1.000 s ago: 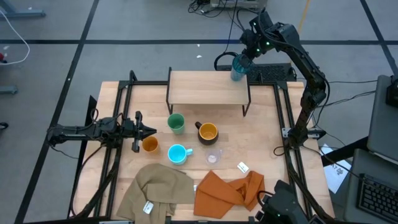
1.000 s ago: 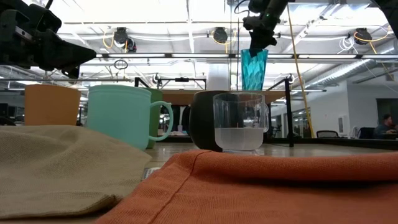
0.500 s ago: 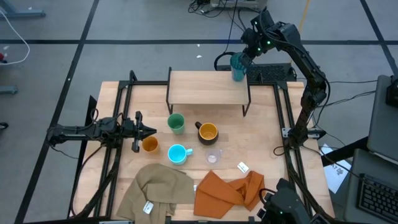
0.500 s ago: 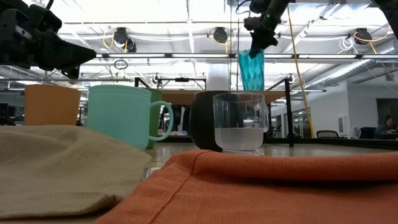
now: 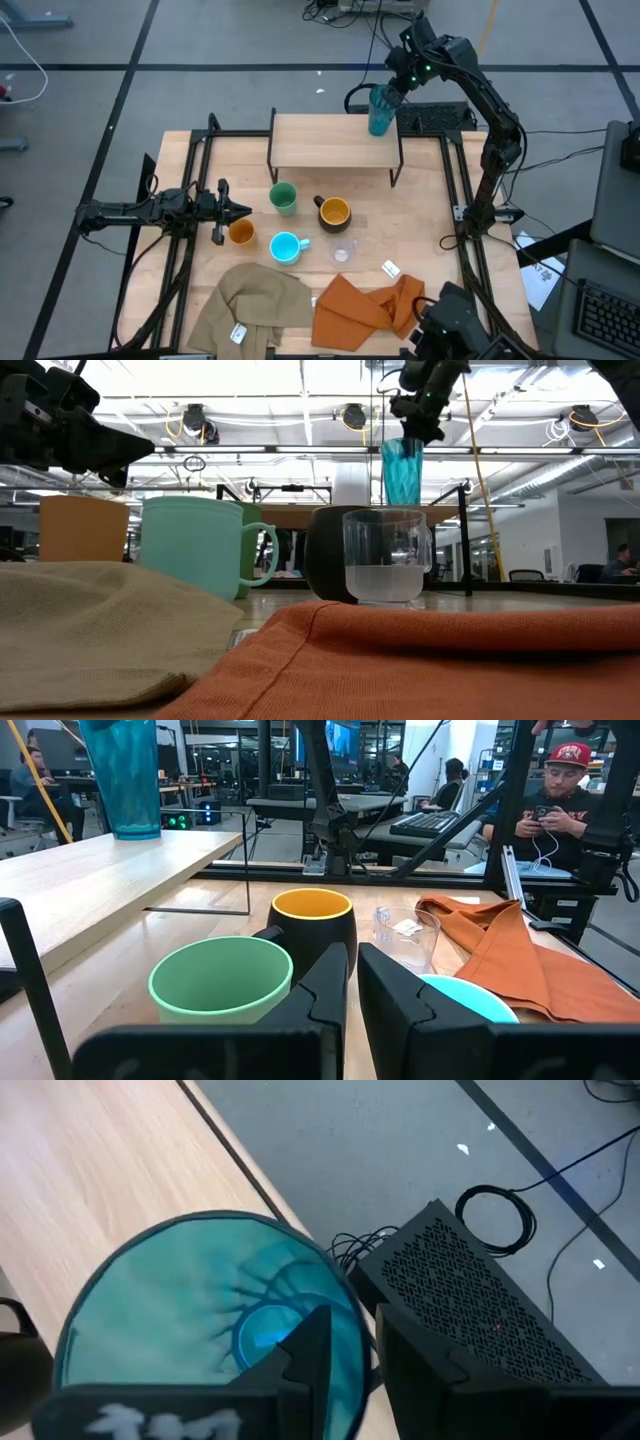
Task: Stack small to large cups/mugs on shelf
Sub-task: Put the green cup on the shelf
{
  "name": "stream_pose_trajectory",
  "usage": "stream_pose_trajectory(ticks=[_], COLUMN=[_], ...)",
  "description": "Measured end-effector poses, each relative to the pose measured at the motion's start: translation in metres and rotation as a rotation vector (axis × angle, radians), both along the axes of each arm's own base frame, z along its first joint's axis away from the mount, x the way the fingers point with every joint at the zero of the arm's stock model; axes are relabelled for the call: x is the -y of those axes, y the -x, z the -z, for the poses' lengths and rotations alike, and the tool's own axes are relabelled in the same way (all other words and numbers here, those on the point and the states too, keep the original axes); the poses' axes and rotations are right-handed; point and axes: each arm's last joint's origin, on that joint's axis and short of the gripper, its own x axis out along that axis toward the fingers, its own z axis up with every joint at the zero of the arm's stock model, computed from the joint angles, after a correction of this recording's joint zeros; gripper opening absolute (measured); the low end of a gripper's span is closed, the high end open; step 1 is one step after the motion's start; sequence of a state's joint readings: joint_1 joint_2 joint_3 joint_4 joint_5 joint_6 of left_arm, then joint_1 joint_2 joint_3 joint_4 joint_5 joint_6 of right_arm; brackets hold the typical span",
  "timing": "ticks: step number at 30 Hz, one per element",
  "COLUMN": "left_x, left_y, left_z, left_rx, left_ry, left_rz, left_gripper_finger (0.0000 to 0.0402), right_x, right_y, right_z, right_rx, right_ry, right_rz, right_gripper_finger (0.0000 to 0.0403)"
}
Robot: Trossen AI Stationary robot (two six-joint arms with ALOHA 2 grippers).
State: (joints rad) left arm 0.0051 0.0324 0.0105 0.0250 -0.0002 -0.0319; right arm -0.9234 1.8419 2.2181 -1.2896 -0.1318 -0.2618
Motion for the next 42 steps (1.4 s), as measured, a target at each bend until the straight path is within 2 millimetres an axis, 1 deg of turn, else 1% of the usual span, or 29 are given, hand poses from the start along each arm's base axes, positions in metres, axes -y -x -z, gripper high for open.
stream_pose_trajectory(ticks=[8,19,26,34,42], left_x=[0.000,0.000,0.000,0.000,0.000], left_y=[0.000,0.000,0.000,0.000,0.000], left_z=[0.000,0.000,0.000,0.000,0.000], left_rx=[0.000,-0.001,-0.003,-0.005,-0.005], left_ry=[0.000,0.000,-0.001,-0.001,0.000], left_rz=[0.003,0.003,0.003,0.003,0.002], left_gripper_finger=[0.0031,0.0031,0.0031,0.0031,0.0031], right_x=[0.000,-0.001,-0.002,-0.013,-0.032], right_y=[0.000,0.001,0.001,0.009,0.004], right_z=[0.000,0.000,-0.001,-0.017,-0.038], right_rx=[-0.007,-0.001,0.002,0.038,0.120], right_ry=[0.003,-0.014,-0.009,0.035,0.134], right_rz=[-0.012,0.006,0.004,0.003,-0.043], right_gripper_finger=[0.0075,0.0126,0.0132,0.0131,0.0130])
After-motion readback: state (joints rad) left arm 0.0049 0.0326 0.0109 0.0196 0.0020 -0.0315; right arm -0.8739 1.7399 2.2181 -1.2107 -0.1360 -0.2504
